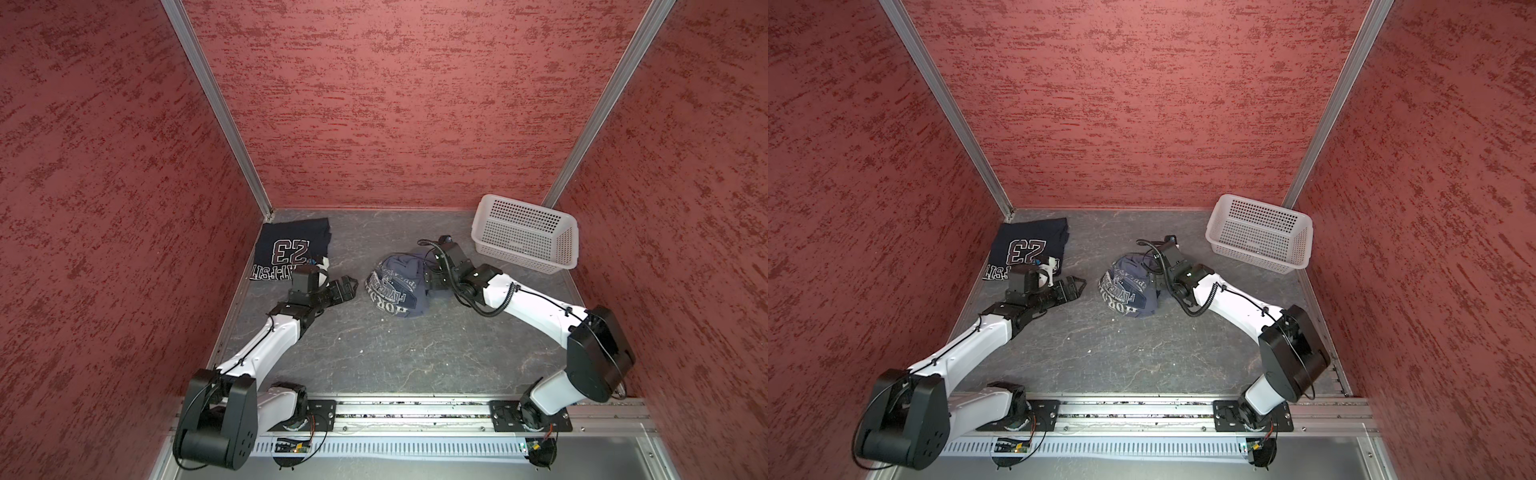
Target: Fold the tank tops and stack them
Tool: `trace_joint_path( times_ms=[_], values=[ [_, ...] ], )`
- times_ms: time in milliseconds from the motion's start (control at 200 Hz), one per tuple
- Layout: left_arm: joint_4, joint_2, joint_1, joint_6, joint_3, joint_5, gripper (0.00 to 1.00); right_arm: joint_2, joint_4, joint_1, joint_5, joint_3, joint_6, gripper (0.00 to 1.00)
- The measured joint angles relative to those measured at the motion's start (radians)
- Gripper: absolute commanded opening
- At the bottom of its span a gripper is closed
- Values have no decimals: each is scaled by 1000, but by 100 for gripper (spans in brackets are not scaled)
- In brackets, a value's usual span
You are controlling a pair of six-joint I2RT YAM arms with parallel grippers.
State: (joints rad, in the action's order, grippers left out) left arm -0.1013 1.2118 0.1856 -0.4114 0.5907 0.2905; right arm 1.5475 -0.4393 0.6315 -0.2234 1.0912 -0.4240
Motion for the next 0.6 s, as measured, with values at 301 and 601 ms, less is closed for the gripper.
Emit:
trace_joint_path(
  times_ms=[301,601],
  values=[
    [-84,206,354,31,182,-38,97,-161,80,-119,158,-162,-87,86],
    [-157,415,533,-42,252,-229,81,49,225,-259,382,-149,-141,63]
  ],
)
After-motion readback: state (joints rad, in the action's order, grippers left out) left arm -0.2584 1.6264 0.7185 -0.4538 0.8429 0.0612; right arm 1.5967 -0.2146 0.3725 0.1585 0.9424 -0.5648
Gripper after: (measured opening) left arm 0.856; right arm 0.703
